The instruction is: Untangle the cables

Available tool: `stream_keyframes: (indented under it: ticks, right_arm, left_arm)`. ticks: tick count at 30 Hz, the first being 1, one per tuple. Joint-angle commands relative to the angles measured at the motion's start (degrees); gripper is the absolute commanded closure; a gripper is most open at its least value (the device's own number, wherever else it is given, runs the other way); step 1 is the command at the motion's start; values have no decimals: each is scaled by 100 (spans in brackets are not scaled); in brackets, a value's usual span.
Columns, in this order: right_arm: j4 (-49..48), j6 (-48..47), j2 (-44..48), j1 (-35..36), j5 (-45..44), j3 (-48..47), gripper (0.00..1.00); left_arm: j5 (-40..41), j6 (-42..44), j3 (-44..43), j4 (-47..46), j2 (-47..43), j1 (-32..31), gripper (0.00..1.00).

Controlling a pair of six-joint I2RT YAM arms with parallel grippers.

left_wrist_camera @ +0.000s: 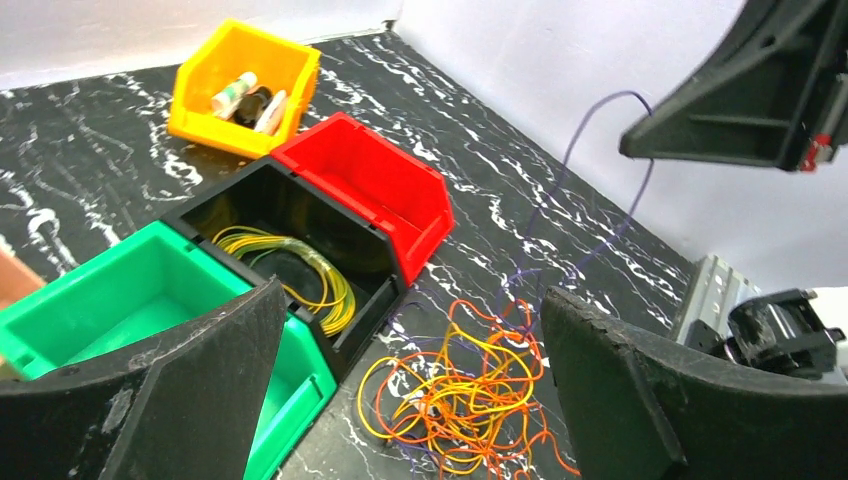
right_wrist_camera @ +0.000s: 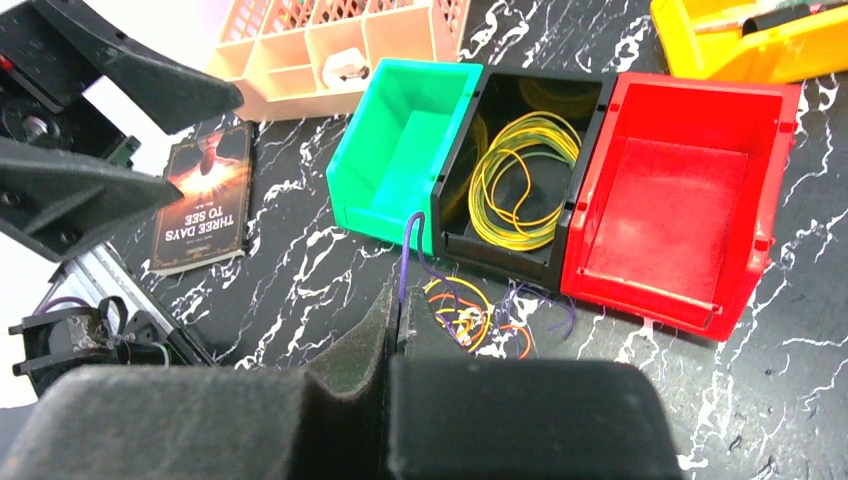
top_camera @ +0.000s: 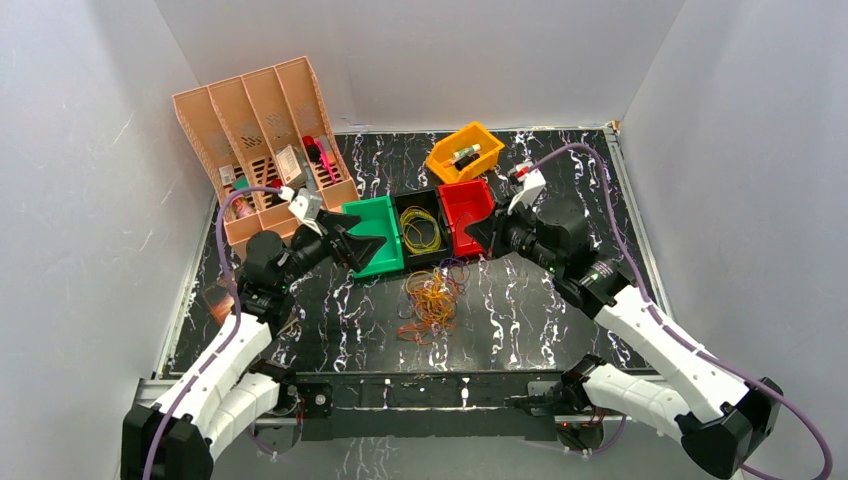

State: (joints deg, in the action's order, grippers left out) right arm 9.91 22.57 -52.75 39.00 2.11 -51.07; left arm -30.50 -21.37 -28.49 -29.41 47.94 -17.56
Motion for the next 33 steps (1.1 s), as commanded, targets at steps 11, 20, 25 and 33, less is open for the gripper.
stream_keyframes:
  ticks: [11,20,25,33]
  right_arm:
    - [142,-58,-256,-16,281,-962,100]
    - [146,36,-264,-15,619,-905,100]
    - [96,-193,-212,-11,941,-840,100]
    - [8,-235,-256,-15,1159,-781,100]
  left_arm:
    - [123,737,-244,-1248,903,-1606,2]
    - [1389,695,-283,-2053,1907,-2238,5]
    - [1736,355,-306,-2402,2136,-2256,5]
    - [673,454,-678,-2576,2481,-2373,4]
